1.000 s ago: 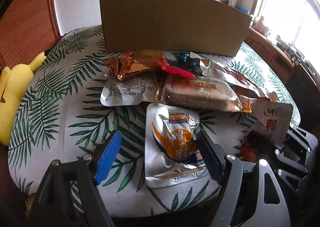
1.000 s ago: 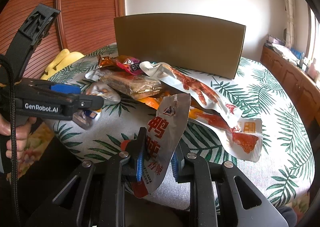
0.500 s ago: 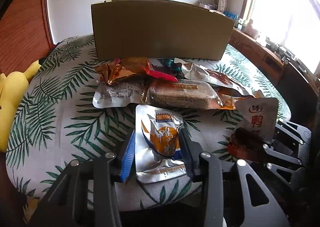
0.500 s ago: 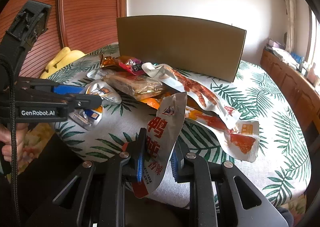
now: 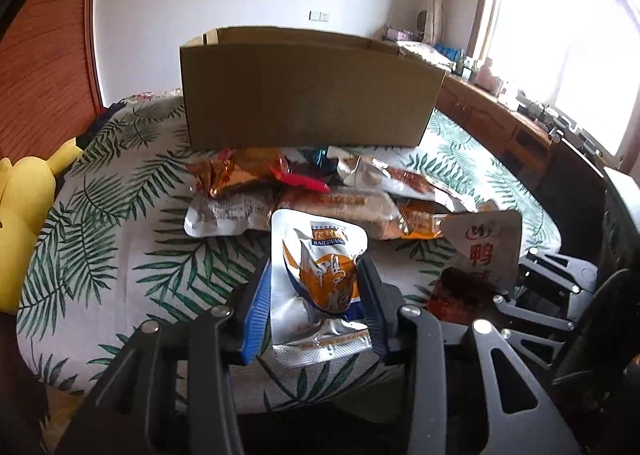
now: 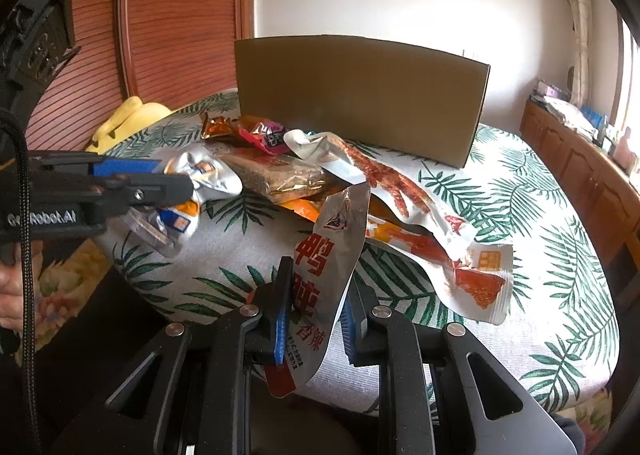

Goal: Organize snacks
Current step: 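Close the left tool on the silver-orange pouch while the right tool grips the red-white duck packet, then carry the silver-orange pouch in the left tool and the duck packet in the right tool over the box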

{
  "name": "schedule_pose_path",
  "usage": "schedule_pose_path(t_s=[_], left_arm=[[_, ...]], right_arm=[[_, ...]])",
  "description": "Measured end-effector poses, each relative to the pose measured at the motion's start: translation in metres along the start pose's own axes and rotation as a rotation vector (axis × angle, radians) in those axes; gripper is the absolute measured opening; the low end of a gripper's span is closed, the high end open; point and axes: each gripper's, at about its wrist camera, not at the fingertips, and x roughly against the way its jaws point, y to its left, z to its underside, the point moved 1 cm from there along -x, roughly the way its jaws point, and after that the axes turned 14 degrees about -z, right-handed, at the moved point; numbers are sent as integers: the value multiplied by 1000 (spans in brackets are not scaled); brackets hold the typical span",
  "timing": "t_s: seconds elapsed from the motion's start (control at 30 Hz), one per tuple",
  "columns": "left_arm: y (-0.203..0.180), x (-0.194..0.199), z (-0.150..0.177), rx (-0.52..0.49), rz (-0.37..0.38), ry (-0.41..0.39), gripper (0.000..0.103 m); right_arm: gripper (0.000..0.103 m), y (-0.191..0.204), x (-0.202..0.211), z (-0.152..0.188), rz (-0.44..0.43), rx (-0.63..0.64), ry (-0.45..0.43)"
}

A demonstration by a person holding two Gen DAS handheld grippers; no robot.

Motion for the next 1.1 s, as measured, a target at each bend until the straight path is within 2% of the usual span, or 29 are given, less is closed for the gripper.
schedule_pose_path(t_s=[0.3, 0.57, 0.8, 1.1], left_arm=[[-4, 19, -14, -3, 17, -59, 41], [-8, 17, -37, -7, 40, -100, 41], [-8, 3, -71, 6, 52, -135, 41], [9, -12, -136, 14, 40, -203, 41]], right_arm=[[19, 3, 16, -10, -2, 19, -40], [19, -4, 30, -31, -5, 50, -80], [19, -29, 37, -62, -6, 53, -112], [19, -57, 32, -119, -7, 66, -176]])
